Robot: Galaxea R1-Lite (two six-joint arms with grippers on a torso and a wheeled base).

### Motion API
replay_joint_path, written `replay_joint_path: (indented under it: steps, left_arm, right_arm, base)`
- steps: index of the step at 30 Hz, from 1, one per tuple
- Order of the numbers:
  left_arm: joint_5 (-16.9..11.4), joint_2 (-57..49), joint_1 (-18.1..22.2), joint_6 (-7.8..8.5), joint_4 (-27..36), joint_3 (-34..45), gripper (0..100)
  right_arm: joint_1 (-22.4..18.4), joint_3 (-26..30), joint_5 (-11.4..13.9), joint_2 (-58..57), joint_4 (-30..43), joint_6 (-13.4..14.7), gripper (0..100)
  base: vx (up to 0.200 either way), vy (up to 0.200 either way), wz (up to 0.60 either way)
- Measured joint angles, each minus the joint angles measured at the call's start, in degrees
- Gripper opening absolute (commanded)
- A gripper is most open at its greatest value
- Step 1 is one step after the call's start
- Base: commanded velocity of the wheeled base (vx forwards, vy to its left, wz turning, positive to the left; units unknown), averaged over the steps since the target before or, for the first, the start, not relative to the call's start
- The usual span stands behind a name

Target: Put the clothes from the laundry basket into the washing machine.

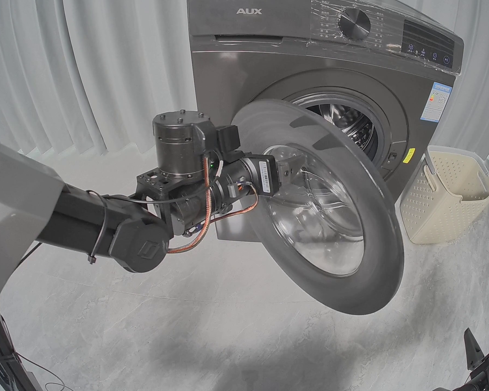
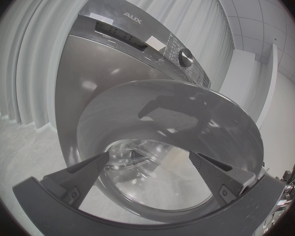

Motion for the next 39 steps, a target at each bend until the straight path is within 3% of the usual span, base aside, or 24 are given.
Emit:
replay_joint_path:
  steps: [10,19,22,35,39]
  left_arm:
    - [1.27,4.34,-0.11,-0.4,0.2,-6.21,100]
    - [7.66,8.69,1.39,-0.9,0.24,-13.95,100]
    - [7.95,9.33,1.61,-2.0,0.02,-14.2,100]
    - [12.01,9.4,1.83,-2.46,0.44,-15.74,100]
    - [12.67,9.92,2.24,-3.69,0.02,-16.52,100]
  right_arm:
    - [0.02,0.0,0.02,0.0,0.0,0.01,100]
    - [-0.02,0.0,0.02,0.0,-0.02,0.01,100]
    - [0.0,0.0,0.02,0.0,-0.02,0.01,100]
    - [0.02,0.0,0.02,0.0,0.0,0.01,100]
    - [-0.02,0.0,0.02,0.0,0.0,0.0,100]
  base:
    - [0.0,0.0,0.0]
    - [0.0,0.0,0.0]
    - [0.0,0.0,0.0]
    - [0.0,0.0,0.0]
    - [0.0,0.0,0.0]
